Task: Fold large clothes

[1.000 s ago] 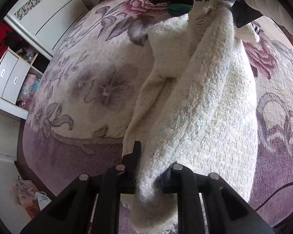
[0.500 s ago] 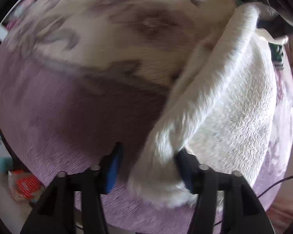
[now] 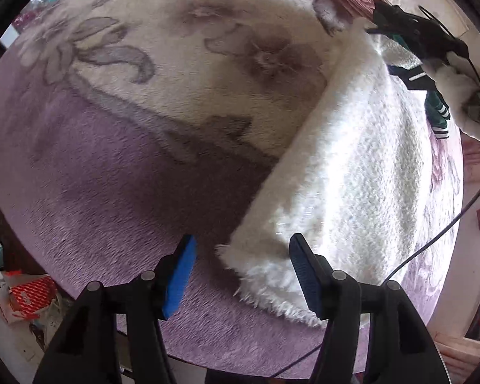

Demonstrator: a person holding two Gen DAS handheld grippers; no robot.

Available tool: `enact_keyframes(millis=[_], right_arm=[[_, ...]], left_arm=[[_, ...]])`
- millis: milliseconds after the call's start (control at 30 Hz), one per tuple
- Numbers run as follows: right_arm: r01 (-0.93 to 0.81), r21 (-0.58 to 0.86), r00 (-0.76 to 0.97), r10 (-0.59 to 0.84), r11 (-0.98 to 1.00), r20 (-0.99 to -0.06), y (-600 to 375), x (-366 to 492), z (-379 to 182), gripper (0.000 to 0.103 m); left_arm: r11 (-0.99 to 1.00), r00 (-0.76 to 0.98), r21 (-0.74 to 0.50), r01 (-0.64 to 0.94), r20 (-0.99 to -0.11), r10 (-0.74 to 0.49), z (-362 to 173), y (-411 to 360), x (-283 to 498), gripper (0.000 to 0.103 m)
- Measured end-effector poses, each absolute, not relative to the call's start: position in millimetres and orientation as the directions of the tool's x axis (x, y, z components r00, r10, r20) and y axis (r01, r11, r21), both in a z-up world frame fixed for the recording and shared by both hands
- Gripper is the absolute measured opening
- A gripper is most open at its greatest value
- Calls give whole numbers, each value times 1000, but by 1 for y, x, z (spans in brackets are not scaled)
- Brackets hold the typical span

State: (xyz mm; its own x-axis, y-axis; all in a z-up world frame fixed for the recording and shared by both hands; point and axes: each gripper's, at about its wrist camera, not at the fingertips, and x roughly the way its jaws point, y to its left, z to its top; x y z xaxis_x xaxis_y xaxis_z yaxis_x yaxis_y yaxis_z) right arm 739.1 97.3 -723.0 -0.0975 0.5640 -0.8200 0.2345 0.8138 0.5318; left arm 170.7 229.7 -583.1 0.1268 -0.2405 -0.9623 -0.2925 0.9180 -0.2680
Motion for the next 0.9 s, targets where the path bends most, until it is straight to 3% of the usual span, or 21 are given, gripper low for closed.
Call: enact_keyframes(millis=[200,433,700,833,900], right_arm=[[260,640,-62,674,723,-736,49,686,-671,76],[309,532,-134,590,788,-796,-23,529,-634,76],[386,385,-274,503,838,-820,-50,380,-697,76],[413,406,-264,533,815,-804,-45,356,-733,76],[426,432,-248,562,795,-789,-40,352,-742,76]], left_arm=[[914,131,-292,-281,-955,-265,-574,228,178,58],[929,110,-279,-245,-960,-259,-563,215,174,58],[942,63,-245,-231,-970,-237,-586,203,178,58],[950,39,-228,-213,-973,-225,-607,198,187,58],[950,55,-218,-223,-976,-211,-613,199,187,53]])
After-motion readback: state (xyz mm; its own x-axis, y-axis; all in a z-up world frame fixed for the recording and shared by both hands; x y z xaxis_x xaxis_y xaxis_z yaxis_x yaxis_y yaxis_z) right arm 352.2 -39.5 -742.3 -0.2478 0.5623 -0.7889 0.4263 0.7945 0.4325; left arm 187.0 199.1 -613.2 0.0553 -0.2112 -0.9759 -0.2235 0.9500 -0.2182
